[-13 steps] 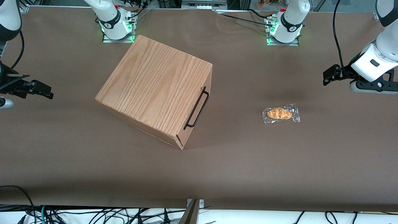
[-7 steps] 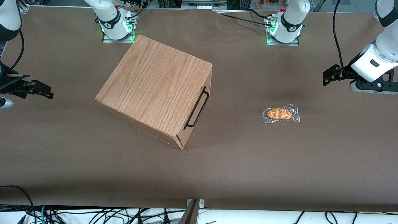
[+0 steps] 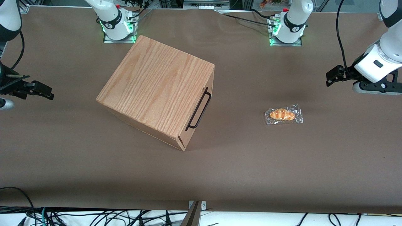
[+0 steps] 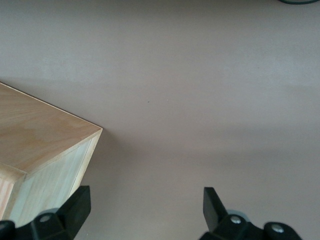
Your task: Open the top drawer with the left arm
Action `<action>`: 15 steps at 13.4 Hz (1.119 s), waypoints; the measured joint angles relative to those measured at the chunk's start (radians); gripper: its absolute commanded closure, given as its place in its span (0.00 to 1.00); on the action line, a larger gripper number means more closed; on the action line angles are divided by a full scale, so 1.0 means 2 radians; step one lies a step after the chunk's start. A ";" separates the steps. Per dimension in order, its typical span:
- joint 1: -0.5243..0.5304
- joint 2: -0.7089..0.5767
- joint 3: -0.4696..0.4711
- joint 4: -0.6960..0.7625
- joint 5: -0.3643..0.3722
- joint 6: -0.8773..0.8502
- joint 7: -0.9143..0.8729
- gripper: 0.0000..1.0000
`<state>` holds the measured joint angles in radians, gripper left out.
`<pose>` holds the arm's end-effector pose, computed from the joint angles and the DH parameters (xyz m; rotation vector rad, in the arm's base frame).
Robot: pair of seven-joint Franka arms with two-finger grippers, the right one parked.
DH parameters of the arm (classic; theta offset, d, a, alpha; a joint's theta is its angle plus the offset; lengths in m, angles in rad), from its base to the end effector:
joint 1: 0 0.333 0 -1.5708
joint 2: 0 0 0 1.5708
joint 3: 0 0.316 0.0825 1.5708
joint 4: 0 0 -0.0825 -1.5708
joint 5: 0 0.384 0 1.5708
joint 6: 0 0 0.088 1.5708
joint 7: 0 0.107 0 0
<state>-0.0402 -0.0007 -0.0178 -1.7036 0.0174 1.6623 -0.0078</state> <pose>0.5565 -0.0306 0.5698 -3.1213 0.0814 0.0625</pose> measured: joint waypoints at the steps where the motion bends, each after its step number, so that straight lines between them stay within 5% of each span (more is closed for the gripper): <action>1: 0.000 0.000 0.000 0.000 0.000 0.000 0.000 0.00; 11: 0.000 0.002 -0.004 -0.001 -0.001 -0.015 0.000 0.00; 15: -0.007 0.019 -0.012 -0.002 -0.044 -0.030 0.001 0.00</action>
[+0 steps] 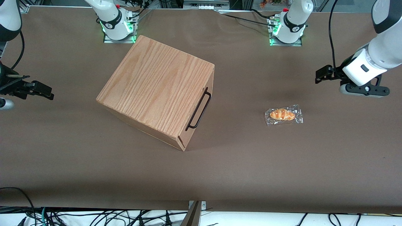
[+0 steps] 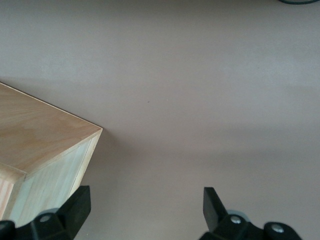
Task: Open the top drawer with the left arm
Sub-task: 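Move the left gripper to the black drawer handle of the wooden box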
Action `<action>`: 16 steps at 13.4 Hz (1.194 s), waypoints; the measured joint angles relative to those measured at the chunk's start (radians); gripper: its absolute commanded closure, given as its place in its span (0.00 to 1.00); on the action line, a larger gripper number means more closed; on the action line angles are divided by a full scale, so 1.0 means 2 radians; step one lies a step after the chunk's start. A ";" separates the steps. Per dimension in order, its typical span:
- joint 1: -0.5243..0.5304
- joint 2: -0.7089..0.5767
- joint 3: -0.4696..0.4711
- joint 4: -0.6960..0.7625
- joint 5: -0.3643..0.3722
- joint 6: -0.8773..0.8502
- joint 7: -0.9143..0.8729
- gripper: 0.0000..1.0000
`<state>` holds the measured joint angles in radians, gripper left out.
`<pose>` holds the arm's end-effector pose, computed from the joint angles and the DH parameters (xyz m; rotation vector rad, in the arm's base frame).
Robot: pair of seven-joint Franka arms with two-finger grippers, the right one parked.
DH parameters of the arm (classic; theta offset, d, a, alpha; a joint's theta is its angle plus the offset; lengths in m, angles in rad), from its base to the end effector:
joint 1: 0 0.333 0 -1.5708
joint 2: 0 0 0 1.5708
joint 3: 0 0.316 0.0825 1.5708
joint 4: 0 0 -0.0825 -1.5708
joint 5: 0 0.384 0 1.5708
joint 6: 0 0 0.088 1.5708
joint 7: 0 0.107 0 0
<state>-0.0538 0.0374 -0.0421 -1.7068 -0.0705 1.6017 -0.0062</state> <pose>0.5554 -0.0605 0.5426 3.0664 -0.1267 -0.2243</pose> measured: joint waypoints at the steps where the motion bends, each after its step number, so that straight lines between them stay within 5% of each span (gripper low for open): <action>1: -0.005 0.005 -0.005 0.000 -0.004 0.001 0.000 0.00; 10: -0.124 0.168 -0.027 0.157 -0.071 0.016 -0.003 0.00; 16: -0.192 0.250 -0.029 0.208 -0.084 0.128 -0.003 0.00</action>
<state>-0.4370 0.5365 -0.0994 -1.2916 -0.2380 1.8577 -0.0131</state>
